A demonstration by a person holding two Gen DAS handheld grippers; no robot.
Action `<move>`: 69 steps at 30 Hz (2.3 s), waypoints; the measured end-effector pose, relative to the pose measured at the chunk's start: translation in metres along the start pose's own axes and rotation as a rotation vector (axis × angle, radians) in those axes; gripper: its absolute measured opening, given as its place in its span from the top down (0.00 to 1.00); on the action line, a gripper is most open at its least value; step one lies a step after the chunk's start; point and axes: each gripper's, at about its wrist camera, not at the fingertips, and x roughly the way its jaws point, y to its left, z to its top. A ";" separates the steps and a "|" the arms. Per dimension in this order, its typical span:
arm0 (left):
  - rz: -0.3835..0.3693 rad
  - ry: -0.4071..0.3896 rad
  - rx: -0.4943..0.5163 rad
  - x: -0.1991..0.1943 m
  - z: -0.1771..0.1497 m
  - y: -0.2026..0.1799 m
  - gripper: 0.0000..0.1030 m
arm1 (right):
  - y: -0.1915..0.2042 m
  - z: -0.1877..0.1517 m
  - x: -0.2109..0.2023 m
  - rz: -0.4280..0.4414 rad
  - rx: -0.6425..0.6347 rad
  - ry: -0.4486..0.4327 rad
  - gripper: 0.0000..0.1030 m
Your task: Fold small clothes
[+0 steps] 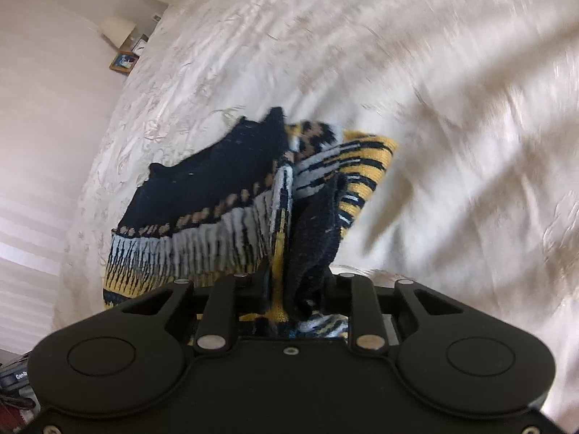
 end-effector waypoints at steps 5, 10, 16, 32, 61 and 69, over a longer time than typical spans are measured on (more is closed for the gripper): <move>-0.048 -0.005 0.003 0.002 -0.003 0.027 0.24 | 0.051 0.004 -0.012 -0.029 -0.036 -0.009 0.69; -0.096 -0.003 -0.013 0.008 -0.003 0.062 0.24 | 0.113 0.006 -0.018 -0.030 -0.064 -0.026 0.70; -0.116 -0.008 0.004 0.011 0.004 0.106 0.24 | 0.188 0.005 0.018 -0.008 -0.075 -0.016 0.70; -0.119 0.034 -0.115 0.028 0.007 0.196 0.24 | 0.291 -0.021 0.168 -0.065 -0.193 0.133 0.42; -0.378 0.060 0.051 0.051 0.096 0.121 0.23 | 0.330 -0.157 0.133 -0.269 -0.983 0.049 0.14; -0.374 0.108 -0.002 0.049 0.087 0.145 0.23 | 0.312 -0.146 0.126 -0.353 -0.988 -0.015 0.77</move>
